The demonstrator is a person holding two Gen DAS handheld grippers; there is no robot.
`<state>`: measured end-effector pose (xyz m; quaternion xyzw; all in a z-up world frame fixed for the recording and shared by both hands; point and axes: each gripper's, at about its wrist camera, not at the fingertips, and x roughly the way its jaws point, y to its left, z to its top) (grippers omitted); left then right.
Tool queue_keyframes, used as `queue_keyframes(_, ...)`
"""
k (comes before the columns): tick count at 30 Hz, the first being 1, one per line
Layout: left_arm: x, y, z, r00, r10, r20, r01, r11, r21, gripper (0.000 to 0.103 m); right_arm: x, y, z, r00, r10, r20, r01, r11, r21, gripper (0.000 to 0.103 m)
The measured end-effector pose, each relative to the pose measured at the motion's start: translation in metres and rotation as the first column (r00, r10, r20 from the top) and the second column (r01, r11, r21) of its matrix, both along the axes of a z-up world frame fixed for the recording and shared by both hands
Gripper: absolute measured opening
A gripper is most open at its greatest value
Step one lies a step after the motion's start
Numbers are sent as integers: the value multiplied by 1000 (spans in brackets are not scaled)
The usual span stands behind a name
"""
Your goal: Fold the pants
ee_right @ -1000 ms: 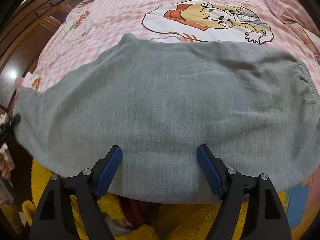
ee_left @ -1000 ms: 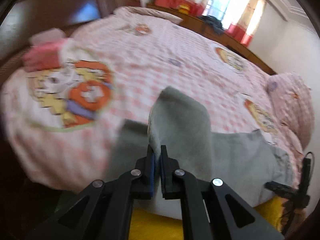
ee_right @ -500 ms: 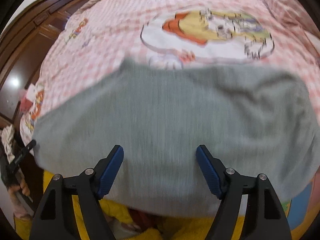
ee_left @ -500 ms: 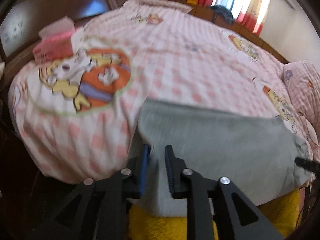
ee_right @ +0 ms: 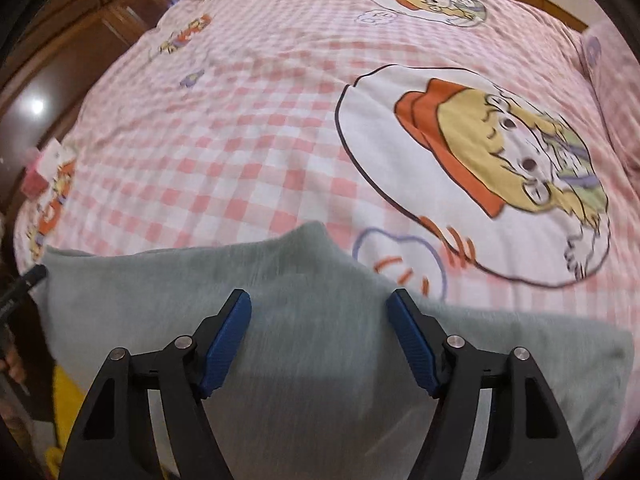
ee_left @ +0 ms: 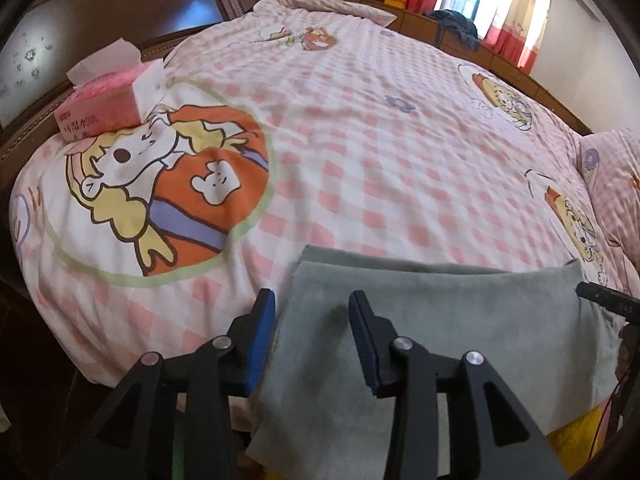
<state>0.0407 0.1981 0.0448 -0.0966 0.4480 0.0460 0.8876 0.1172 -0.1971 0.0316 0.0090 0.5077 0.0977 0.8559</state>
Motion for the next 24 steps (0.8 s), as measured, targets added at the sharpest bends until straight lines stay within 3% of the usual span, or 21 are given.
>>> queue_keyframes(2, 2, 2, -3, 1000, -8, 1, 8, 999, -31, 41, 4, 5, -5, 1000, 14, 6, -14, 1000, -11, 68)
queue_keyframes(5, 0, 1, -3, 1000, -14, 16, 15, 999, -52, 41, 3, 12, -8, 998, 35, 45, -32, 998, -52, 48)
queue_keyframes(7, -4, -1, 0, 999, -18, 38, 20, 999, -51, 5, 2, 14, -8, 997, 31, 64, -27, 997, -69, 9)
queue_keyframes(8, -4, -1, 1, 999, -22, 42, 24, 998, -56, 5, 2, 14, -7, 997, 24, 67, -19, 997, -72, 4)
queue_keyframes(14, 5, 9, 6, 997, 37, 72, -34, 999, -41, 4, 10, -10, 5, 990, -90, 104, 84, 994, 69, 2)
queue_keyframes(16, 13, 13, -4, 997, 54, 48, -52, 998, -46, 4, 16, -7, -1, 993, -84, 85, 80, 995, 55, 2)
queue_keyframes(20, 26, 15, -19, 996, 86, 23, -86, 995, 42, 2, 21, 5, -16, 995, -60, 81, 62, 998, -13, 2)
queue_keyframes(24, 26, 21, -16, 996, 92, 10, -92, 996, -10, 2, 24, 4, -14, 995, -59, 76, 60, 998, -15, 2)
